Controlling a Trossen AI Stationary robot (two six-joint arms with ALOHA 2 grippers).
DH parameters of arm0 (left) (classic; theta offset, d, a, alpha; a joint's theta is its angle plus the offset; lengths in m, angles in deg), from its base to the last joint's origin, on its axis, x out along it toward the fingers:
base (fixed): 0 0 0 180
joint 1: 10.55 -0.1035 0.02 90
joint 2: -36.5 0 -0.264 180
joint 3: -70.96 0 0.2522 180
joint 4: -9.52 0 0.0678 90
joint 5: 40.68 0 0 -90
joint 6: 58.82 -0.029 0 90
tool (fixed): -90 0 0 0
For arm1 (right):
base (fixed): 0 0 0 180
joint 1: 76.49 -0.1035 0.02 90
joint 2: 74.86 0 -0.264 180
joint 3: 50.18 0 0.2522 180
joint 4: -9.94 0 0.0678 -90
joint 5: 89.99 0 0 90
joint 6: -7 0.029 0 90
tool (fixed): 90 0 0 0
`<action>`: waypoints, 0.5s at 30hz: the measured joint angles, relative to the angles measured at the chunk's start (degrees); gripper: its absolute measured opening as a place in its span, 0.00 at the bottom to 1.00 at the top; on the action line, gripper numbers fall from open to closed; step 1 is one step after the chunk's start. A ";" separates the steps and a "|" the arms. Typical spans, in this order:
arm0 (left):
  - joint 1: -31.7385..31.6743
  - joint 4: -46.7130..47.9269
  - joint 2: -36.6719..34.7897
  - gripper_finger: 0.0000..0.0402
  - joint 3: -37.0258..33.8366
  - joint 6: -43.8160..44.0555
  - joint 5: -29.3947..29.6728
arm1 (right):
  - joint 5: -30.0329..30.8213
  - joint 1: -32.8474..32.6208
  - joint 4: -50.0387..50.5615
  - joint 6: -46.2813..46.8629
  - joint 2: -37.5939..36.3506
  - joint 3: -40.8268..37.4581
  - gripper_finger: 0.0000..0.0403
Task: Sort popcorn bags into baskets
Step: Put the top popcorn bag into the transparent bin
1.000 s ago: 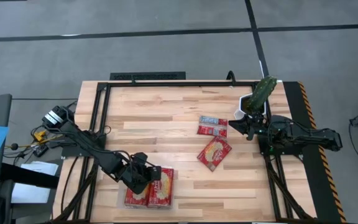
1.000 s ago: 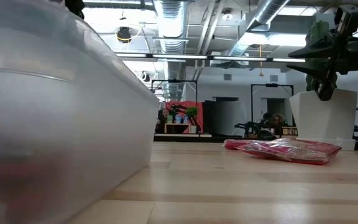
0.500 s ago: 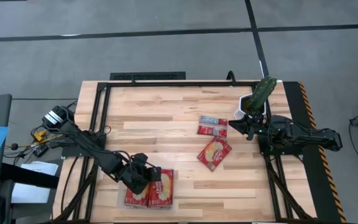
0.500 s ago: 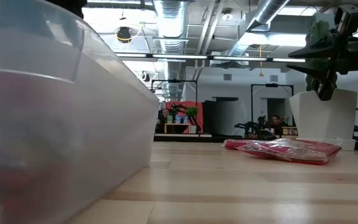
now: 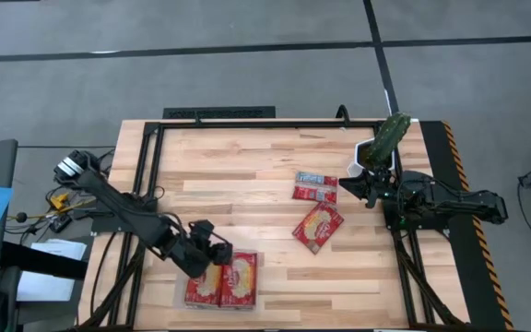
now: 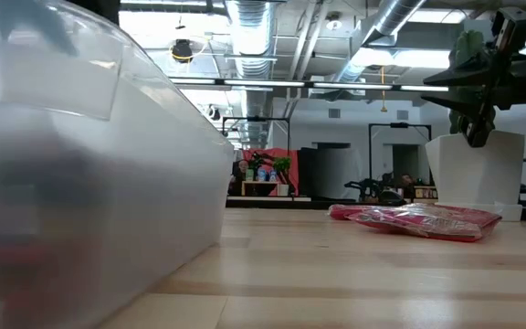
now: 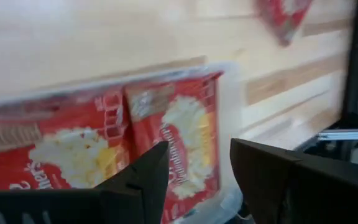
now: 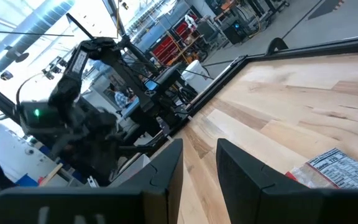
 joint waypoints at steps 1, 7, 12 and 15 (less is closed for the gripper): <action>-0.46 0.69 -1.40 0.39 0.00 -1.00 0.20 | 0.00 0.00 0.00 -0.19 0.00 0.00 0.30; -8.28 0.86 -7.01 0.39 0.06 -12.36 6.08 | -0.11 0.00 0.07 -0.13 0.00 0.00 0.30; -21.84 -5.33 -6.21 0.39 0.09 -33.23 -4.84 | -1.50 0.00 0.39 1.58 1.05 0.02 0.29; -29.73 -10.89 -4.00 0.39 0.09 -43.96 -11.18 | -3.18 -0.04 0.72 3.58 3.66 0.02 0.26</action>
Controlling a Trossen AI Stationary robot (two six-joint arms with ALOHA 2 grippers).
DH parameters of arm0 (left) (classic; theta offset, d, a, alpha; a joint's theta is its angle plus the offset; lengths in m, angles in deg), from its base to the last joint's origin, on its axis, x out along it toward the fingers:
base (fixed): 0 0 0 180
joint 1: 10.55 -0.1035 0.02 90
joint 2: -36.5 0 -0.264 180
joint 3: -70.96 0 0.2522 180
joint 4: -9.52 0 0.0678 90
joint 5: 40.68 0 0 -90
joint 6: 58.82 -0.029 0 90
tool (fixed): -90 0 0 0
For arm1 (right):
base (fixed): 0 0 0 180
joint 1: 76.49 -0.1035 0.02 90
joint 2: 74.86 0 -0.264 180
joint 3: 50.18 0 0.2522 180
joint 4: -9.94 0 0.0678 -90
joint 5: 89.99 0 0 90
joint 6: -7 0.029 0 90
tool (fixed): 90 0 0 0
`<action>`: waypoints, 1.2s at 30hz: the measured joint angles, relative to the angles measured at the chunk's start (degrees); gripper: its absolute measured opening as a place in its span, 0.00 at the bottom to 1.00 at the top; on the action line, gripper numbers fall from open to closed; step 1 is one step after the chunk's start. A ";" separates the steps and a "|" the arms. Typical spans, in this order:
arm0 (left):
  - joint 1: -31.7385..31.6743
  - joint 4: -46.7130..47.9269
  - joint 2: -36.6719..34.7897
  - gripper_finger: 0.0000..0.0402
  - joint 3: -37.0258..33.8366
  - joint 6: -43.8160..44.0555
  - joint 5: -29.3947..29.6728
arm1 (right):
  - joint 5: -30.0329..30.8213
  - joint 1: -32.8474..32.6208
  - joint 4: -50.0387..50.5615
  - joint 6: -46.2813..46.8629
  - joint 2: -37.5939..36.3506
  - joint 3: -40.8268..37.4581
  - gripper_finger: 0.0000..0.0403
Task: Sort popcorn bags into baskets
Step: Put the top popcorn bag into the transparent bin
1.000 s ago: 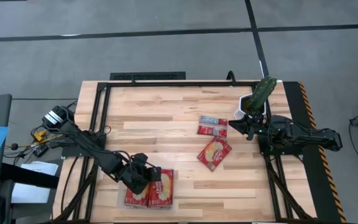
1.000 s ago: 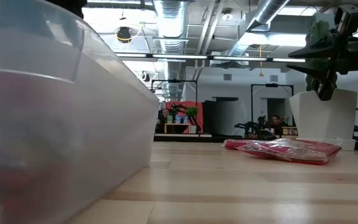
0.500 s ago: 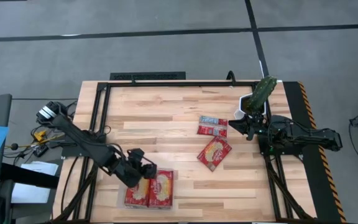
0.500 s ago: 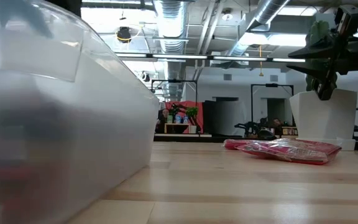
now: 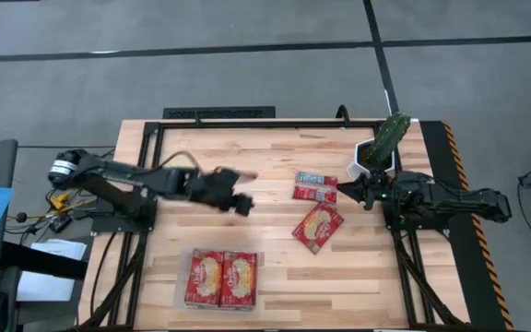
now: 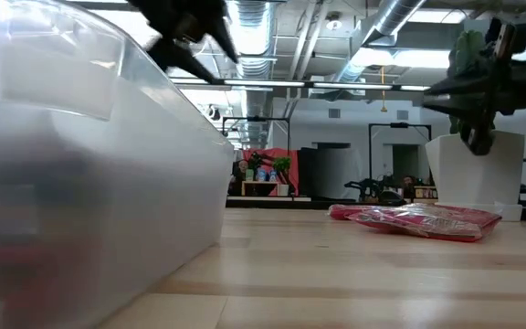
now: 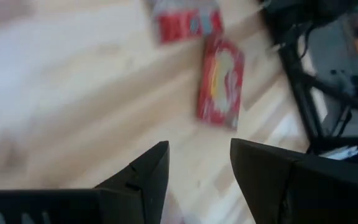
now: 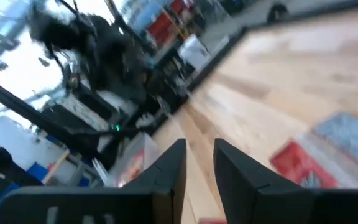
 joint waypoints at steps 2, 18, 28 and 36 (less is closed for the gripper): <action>-4.37 -4.83 1.56 0.39 0.00 -4.86 -3.40 | -0.45 -0.40 0.88 1.62 2.94 0.19 0.23; -20.17 -18.36 12.71 0.39 -0.11 -15.17 -19.97 | 7.66 -2.70 21.17 7.14 30.19 13.90 0.02; -20.44 -19.09 13.15 0.39 -0.04 -18.14 -19.88 | 10.26 -7.96 21.06 16.73 44.04 16.80 0.01; -20.77 -18.81 13.15 0.39 -0.04 -18.48 -20.41 | 17.05 -11.41 25.88 19.25 56.70 24.32 0.01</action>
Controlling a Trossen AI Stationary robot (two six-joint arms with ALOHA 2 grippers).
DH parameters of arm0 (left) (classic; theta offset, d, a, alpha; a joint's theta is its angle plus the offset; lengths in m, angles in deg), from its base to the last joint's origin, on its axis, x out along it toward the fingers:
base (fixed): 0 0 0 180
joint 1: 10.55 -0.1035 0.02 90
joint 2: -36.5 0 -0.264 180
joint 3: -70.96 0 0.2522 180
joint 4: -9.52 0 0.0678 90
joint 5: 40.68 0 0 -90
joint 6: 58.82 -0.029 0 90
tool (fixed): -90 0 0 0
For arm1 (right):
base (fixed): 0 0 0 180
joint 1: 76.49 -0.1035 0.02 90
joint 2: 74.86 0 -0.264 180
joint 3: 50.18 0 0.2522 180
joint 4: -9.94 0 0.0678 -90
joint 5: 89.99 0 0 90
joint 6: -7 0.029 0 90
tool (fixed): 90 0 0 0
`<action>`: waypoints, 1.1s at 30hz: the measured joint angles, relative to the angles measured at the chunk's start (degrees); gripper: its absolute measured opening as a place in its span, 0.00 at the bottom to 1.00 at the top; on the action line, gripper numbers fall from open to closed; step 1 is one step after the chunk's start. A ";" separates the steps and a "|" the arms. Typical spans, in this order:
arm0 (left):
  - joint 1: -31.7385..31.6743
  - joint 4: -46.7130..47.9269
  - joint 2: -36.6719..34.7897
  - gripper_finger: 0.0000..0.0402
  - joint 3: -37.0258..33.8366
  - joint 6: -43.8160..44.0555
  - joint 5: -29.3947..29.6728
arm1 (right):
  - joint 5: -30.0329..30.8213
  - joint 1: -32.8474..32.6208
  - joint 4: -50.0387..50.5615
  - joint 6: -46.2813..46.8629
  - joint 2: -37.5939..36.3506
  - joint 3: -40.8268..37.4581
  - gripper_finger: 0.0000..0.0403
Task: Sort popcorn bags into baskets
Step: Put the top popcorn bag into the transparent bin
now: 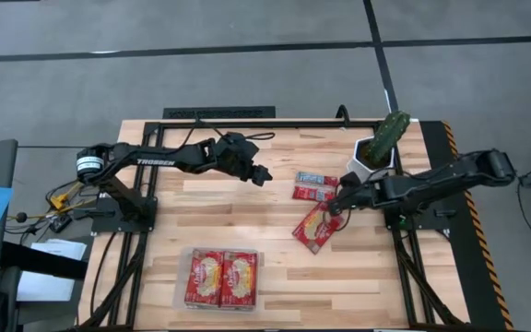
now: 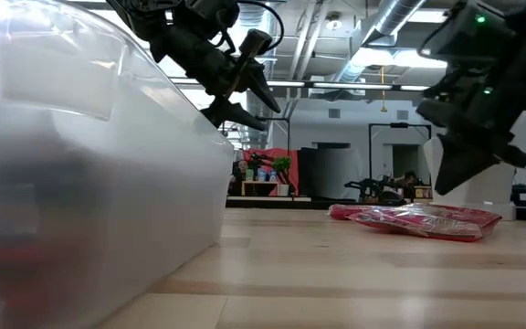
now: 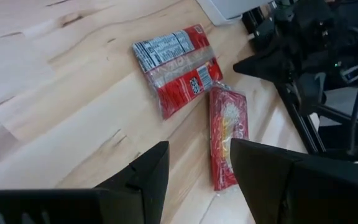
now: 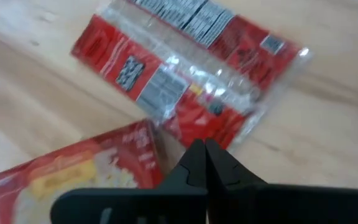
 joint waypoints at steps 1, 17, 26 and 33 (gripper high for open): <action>-0.02 0.06 0.00 0.39 0.00 -0.04 0.01 | 1.06 -0.26 1.18 0.05 1.68 1.34 0.01; -3.87 7.89 0.00 0.39 0.00 -9.26 -3.14 | 5.33 -0.84 3.07 -3.75 26.22 13.64 0.03; -6.78 12.25 0.03 0.39 -0.02 -14.26 -4.48 | -1.94 -0.07 -13.98 -23.43 33.90 21.17 0.03; -10.08 9.12 0.04 0.39 -0.02 -14.07 -6.54 | -0.46 1.02 -14.51 -36.41 31.32 26.74 0.02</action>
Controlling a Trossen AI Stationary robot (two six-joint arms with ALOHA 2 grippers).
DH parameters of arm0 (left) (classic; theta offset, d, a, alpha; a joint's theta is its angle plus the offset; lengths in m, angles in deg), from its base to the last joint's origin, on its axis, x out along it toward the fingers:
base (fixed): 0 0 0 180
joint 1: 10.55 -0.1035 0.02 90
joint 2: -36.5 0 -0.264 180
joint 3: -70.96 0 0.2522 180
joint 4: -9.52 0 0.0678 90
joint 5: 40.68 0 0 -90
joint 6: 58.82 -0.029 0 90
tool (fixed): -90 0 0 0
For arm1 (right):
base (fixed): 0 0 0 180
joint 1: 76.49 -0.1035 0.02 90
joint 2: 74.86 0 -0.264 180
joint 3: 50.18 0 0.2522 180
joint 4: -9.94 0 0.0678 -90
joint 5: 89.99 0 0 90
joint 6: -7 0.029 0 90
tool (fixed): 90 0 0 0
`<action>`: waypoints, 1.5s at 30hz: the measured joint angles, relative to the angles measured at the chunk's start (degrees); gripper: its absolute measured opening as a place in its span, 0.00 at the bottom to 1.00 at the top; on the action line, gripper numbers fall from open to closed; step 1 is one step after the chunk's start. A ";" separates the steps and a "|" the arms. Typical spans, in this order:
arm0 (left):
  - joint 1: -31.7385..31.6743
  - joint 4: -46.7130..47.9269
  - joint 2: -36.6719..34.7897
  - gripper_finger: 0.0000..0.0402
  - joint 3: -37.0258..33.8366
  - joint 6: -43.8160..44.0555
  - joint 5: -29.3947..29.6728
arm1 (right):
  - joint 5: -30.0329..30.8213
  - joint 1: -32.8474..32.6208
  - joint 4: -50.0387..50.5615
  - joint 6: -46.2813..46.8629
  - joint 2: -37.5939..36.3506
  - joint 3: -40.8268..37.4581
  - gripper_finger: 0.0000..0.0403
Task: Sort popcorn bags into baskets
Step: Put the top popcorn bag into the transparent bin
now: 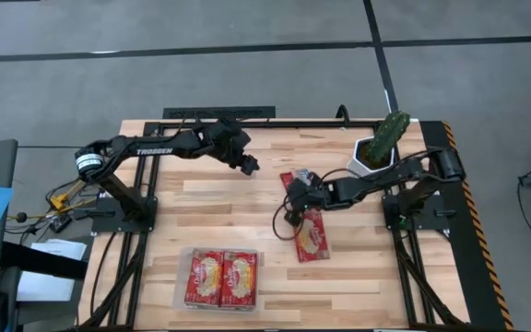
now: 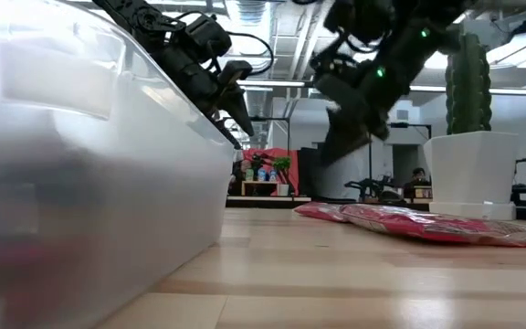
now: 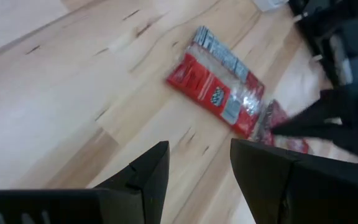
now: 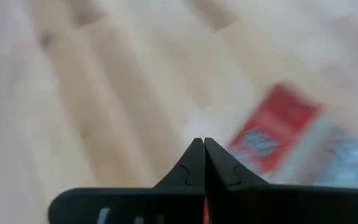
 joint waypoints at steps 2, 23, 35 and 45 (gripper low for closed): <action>-0.45 -0.67 0.00 0.39 0.00 0.21 -0.96 | 2.94 1.16 2.68 0.30 -1.93 0.45 0.01; -0.63 -9.68 12.50 0.39 -0.02 1.58 -6.43 | -3.07 8.03 2.99 7.10 8.01 0.37 0.04; -0.83 -12.45 19.35 0.39 0.00 3.10 -12.06 | -6.87 8.22 -5.43 2.78 8.29 0.37 0.04; -0.24 -15.29 22.45 0.39 0.13 5.09 -14.61 | -7.49 8.05 -4.43 3.69 7.25 0.35 0.02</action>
